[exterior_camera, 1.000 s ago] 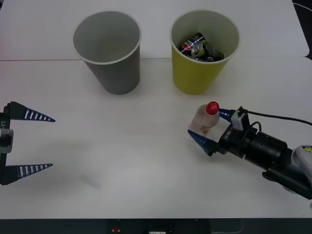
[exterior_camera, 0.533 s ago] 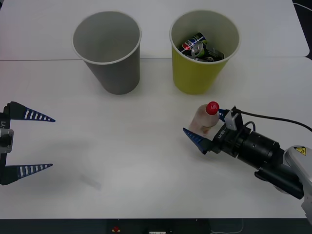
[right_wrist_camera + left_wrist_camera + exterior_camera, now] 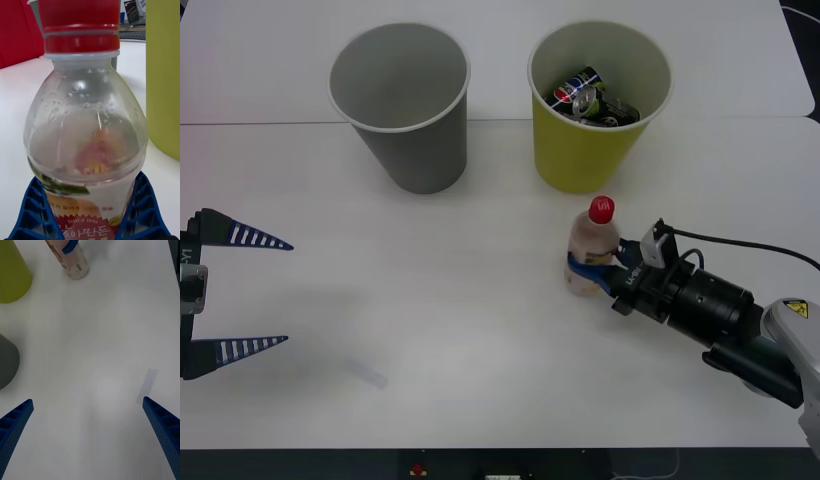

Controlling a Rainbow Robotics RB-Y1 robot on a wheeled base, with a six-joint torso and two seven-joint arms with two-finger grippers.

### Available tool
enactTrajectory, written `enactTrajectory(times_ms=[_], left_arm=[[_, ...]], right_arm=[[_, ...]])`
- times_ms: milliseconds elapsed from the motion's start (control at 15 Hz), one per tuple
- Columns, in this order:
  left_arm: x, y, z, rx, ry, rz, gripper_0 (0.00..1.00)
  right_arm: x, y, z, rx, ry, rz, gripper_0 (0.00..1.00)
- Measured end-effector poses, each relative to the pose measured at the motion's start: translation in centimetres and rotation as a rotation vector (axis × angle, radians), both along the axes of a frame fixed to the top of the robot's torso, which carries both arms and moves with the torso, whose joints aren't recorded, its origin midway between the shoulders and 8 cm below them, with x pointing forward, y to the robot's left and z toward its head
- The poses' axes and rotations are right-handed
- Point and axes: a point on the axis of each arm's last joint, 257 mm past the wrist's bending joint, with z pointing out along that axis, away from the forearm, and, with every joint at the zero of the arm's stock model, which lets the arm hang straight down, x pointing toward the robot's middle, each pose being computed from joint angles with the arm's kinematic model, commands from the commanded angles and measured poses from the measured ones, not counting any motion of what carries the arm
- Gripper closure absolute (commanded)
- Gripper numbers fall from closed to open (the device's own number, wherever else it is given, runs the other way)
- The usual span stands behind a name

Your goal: Put the can into the green bin and the plastic bottle into the gray bin

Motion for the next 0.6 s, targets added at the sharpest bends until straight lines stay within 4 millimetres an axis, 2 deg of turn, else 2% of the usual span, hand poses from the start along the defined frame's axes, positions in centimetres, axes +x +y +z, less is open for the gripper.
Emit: enactTrajectory(times_ms=[200,600], left_arm=[[0.0,0.0,0.0,0.000,0.000,0.000,0.00],[0.0,0.0,0.0,0.000,0.000,0.000,0.00]], right_arm=[[-0.4,0.1,0.3,-0.007,-0.006,0.029,1.00],[-2.3,0.3,2.5,-0.022,0.012,0.126,1.00]])
